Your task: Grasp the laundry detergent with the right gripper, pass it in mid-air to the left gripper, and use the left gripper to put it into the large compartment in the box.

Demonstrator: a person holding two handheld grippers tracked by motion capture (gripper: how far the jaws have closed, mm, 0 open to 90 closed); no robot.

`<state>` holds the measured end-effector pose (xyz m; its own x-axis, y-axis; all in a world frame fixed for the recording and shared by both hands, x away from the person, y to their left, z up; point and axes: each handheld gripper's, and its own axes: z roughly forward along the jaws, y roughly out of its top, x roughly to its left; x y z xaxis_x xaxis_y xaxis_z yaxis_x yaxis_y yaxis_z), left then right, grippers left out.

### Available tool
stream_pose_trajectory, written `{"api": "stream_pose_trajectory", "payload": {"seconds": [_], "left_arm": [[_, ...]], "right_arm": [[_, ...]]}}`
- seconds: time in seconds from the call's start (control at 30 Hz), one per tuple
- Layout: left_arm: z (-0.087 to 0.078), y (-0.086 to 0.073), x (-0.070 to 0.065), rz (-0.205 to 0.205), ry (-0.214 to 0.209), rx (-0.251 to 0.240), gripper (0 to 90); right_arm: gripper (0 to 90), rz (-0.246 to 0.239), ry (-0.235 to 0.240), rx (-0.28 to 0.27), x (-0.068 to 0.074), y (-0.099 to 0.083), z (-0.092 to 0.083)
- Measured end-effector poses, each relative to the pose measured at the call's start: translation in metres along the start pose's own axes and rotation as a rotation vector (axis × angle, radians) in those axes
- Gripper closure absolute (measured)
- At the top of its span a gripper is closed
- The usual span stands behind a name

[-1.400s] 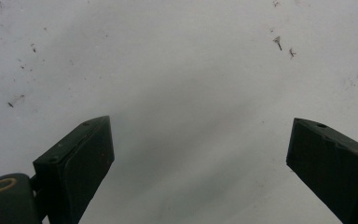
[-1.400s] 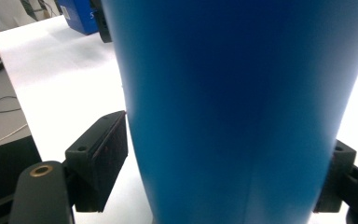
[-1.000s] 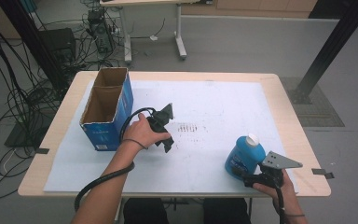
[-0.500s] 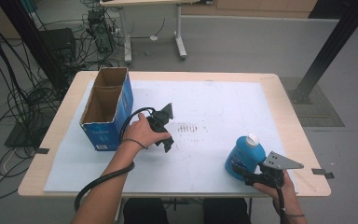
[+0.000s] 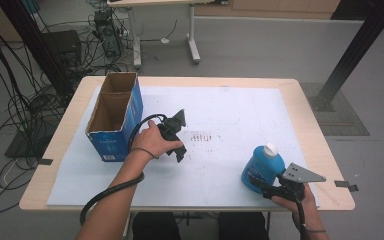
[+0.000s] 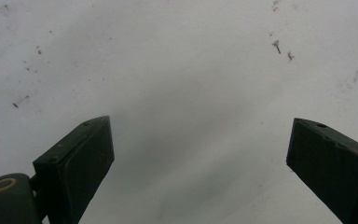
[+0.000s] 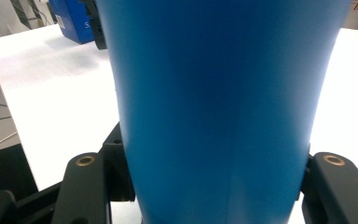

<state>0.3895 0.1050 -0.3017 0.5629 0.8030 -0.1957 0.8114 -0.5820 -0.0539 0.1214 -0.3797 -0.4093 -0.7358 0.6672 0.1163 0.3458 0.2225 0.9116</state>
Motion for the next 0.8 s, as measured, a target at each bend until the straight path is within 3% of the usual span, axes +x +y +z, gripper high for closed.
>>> {"api": "stream_pose_trajectory", "payload": {"seconds": [0.57, 0.8], "left_arm": [[-0.0038, 0.0032, 0.0003, -0.001, -0.002, -0.001, 7.9], [-0.0078, 0.0008, 0.0001, -0.001, -0.002, -0.016, 7.9]], "right_arm": [[40.8, -0.015, -0.005, -0.019, 0.0012, -0.0046, 0.0000], [40.9, -0.013, -0.001, -0.003, 0.0006, -0.0007, -0.0001]]}}
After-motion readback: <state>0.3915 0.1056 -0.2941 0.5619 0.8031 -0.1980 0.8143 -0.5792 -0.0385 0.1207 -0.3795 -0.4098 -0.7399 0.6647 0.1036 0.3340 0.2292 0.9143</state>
